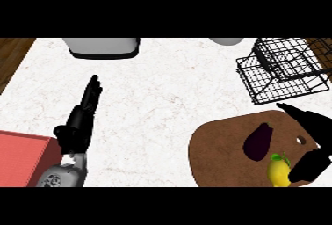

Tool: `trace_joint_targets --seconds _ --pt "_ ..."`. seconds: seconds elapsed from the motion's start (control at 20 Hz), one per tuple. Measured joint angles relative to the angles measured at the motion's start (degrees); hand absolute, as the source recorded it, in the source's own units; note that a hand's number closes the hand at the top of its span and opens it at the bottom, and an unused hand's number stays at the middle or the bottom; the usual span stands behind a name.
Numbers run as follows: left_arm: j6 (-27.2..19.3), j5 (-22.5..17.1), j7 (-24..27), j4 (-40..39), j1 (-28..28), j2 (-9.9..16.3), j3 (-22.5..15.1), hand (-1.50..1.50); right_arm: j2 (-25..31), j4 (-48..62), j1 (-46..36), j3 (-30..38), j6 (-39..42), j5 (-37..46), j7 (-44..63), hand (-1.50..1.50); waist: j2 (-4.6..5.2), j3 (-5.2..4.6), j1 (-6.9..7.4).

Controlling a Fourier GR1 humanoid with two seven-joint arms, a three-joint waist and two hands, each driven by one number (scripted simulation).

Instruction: Pick the eggplant from the cutting board and place it in the tiered basket

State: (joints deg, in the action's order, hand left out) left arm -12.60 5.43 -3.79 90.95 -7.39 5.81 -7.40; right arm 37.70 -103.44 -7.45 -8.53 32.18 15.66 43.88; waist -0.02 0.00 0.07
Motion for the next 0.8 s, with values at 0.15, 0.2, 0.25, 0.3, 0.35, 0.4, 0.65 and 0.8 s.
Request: trace_joint_targets --seconds 0.15,0.2,0.25,0.3,0.35,0.4,0.65,0.8 --pt "-0.5 1.1 -0.4 -1.1 -1.3 -1.4 -0.1 0.00 -1.4 0.0 0.3 1.6 1.9 0.7 -0.9 -1.50 0.00 -0.01 -0.09" --pt "0.1 0.9 -0.3 -0.7 -1.0 -1.0 0.2 0.00 -2.1 1.1 -0.1 1.6 2.2 1.5 -1.5 -1.50 0.00 -0.01 -0.06" --pt "0.0 1.1 0.4 -1.6 -1.2 -1.2 0.4 0.00 -3.0 2.0 -0.1 1.5 2.1 2.6 -2.2 -1.50 0.01 -0.01 -0.05" --pt "0.3 1.0 0.5 -2.3 -1.9 -1.1 1.0 0.00 -4.2 2.1 -0.3 1.3 2.2 3.2 -1.6 -1.50 0.02 0.00 -0.06" --pt "0.2 1.4 0.3 -1.8 -1.3 -1.5 0.7 0.00 -4.9 2.2 -1.2 1.8 3.1 3.1 -0.7 -1.50 0.02 0.01 -0.03" --pt "0.1 1.7 1.0 -1.7 -0.6 -1.8 0.4 0.00 -5.3 3.0 -1.6 2.5 3.6 3.4 -1.3 -1.50 0.01 0.00 -0.01" --pt "0.2 2.7 1.2 -1.9 -0.7 -2.7 0.6 0.00 -8.2 5.8 -2.7 3.2 5.2 6.4 -2.6 -1.50 0.01 0.00 0.00" --pt "0.7 2.6 2.1 -2.1 -0.1 -2.9 1.2 0.00 -9.9 6.1 -2.1 3.4 5.6 8.5 -3.1 -1.50 0.01 0.00 -0.02"
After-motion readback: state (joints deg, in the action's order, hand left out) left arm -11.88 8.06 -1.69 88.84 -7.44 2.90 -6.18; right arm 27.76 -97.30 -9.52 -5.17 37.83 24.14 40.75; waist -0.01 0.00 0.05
